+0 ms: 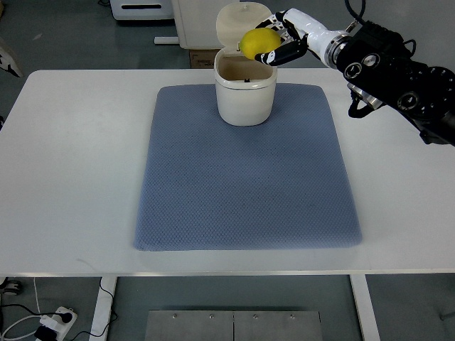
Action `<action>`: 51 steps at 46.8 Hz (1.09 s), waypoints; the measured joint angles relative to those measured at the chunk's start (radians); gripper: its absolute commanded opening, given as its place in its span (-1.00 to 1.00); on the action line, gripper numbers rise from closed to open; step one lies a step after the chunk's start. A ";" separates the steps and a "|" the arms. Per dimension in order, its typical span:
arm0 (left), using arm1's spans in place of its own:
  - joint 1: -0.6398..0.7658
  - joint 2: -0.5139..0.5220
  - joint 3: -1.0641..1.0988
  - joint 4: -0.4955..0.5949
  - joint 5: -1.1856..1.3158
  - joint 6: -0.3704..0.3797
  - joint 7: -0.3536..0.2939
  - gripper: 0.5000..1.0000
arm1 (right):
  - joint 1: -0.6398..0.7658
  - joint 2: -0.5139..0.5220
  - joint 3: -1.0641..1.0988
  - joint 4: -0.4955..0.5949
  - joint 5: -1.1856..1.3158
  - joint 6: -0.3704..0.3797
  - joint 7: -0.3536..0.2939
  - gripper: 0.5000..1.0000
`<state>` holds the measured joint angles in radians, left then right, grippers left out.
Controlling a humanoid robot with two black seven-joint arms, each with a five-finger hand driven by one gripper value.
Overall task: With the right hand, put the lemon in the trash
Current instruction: 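Lift the lemon with the right hand and carry it over the bin, then open the right hand fingers to drop the lemon into the bin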
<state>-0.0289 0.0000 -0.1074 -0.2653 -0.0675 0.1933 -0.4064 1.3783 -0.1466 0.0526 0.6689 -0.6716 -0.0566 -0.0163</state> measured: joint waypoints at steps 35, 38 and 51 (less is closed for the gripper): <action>0.000 0.000 0.000 0.000 0.000 0.000 0.000 1.00 | -0.008 0.056 -0.051 -0.080 0.012 -0.113 -0.002 -0.01; 0.000 0.000 0.000 0.000 0.000 0.000 0.000 1.00 | -0.008 0.056 -0.051 -0.080 0.014 -0.114 -0.001 0.15; 0.000 0.000 0.000 0.000 0.000 0.000 0.000 1.00 | -0.014 0.065 -0.051 -0.075 0.017 -0.114 0.000 0.50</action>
<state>-0.0293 0.0000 -0.1074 -0.2654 -0.0674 0.1933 -0.4065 1.3643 -0.0819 0.0019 0.5937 -0.6550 -0.1706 -0.0168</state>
